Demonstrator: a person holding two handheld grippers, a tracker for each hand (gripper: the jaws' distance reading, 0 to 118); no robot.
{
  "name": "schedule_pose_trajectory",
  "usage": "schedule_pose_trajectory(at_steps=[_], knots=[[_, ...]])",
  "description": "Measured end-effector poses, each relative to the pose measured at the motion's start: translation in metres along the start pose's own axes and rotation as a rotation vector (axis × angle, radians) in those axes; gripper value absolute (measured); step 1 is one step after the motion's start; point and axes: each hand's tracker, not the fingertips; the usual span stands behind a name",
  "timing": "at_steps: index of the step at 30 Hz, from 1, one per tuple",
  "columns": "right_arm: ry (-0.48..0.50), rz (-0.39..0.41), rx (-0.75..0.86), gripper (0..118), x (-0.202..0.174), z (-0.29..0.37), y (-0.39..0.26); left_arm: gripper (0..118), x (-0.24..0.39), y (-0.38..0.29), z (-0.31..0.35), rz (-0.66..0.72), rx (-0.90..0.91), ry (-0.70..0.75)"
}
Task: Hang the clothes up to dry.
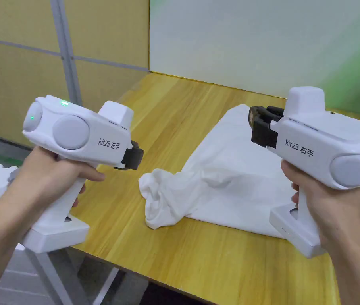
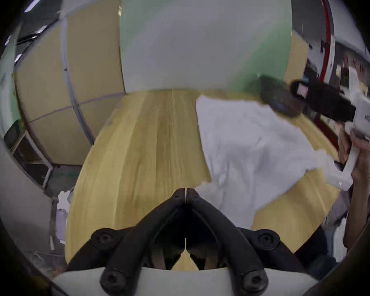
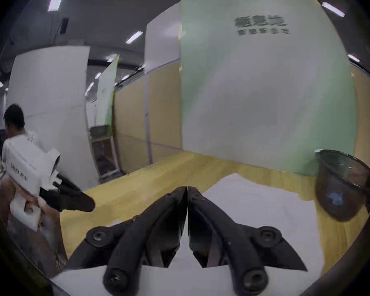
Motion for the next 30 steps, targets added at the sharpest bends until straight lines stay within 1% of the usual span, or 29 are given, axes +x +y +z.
schedule_pose_trajectory(at_steps=[1,3,4,6,7,8,10,12,14,15,16,17,18,19,22,23,24,25,27,28,29,30], knots=[[0.037,-0.007,-0.003,6,-0.008,-0.008,-0.003,0,-0.004,0.004,-0.006,0.015,-0.022,0.004],[0.096,-0.008,-0.043,6,-0.019,-0.023,-0.009,0,-0.012,0.013,-0.02,0.088,-0.088,-0.076],[0.107,-0.014,-0.052,6,-0.024,-0.028,-0.012,0,-0.014,0.016,-0.029,0.11,-0.152,-0.128],[0.146,-0.014,-0.07,6,-0.031,-0.036,-0.019,0,-0.01,0.018,-0.038,0.105,-0.236,-0.195],[0.162,-0.011,-0.081,6,-0.034,-0.039,-0.022,0,-0.006,0.023,-0.042,0.096,-0.205,-0.169],[0.163,-0.016,-0.089,6,-0.035,-0.04,-0.024,0,-0.004,0.026,-0.045,0.097,-0.235,-0.164],[0.175,0.003,-0.1,6,-0.037,-0.042,-0.029,0,-0.002,0.031,-0.054,0.097,-0.254,-0.174],[0.169,0.015,-0.114,6,-0.035,-0.043,-0.033,0,-0.005,0.033,-0.056,0.116,-0.236,-0.157],[0.157,0.008,-0.124,6,-0.032,-0.041,-0.035,1,-0.006,0.036,-0.064,0.132,-0.261,-0.163],[0.155,0.002,-0.132,6,-0.03,-0.041,-0.036,17,-0.006,0.036,-0.068,0.143,-0.274,-0.172],[0.155,0.001,-0.135,6,-0.028,-0.041,-0.037,50,-0.007,0.036,-0.07,0.142,-0.267,-0.172],[0.151,0.0,-0.139,6,-0.027,-0.041,-0.037,76,-0.007,0.037,-0.071,0.139,-0.259,-0.178],[0.146,-0.004,-0.145,6,-0.027,-0.04,-0.037,99,-0.007,0.038,-0.074,0.149,-0.269,-0.189],[0.147,-0.004,-0.144,6,-0.027,-0.04,-0.038,117,-0.006,0.038,-0.076,0.152,-0.273,-0.181],[0.155,-0.009,-0.151,6,-0.027,-0.041,-0.04,117,-0.005,0.04,-0.08,0.104,-0.264,-0.119],[0.155,-0.01,-0.156,6,-0.027,-0.043,-0.041,117,-0.007,0.041,-0.083,0.118,-0.259,-0.113],[0.154,-0.012,-0.16,6,-0.028,-0.044,-0.04,117,-0.012,0.04,-0.088,0.161,-0.273,-0.119],[0.153,-0.011,-0.159,6,-0.028,-0.045,-0.04,117,-0.014,0.038,-0.092,0.204,-0.284,-0.136],[0.164,-0.013,-0.158,6,-0.029,-0.045,-0.04,115,-0.017,0.033,-0.098,0.239,-0.301,-0.178],[0.174,-0.014,-0.161,6,-0.03,-0.045,-0.041,106,-0.016,0.031,-0.1,0.226,-0.303,-0.166],[0.172,-0.014,-0.165,6,-0.03,-0.047,-0.042,95,-0.014,0.029,-0.101,0.217,-0.306,-0.157],[0.172,-0.01,-0.169,6,-0.031,-0.047,-0.044,76,-0.011,0.028,-0.102,0.203,-0.318,-0.146]])
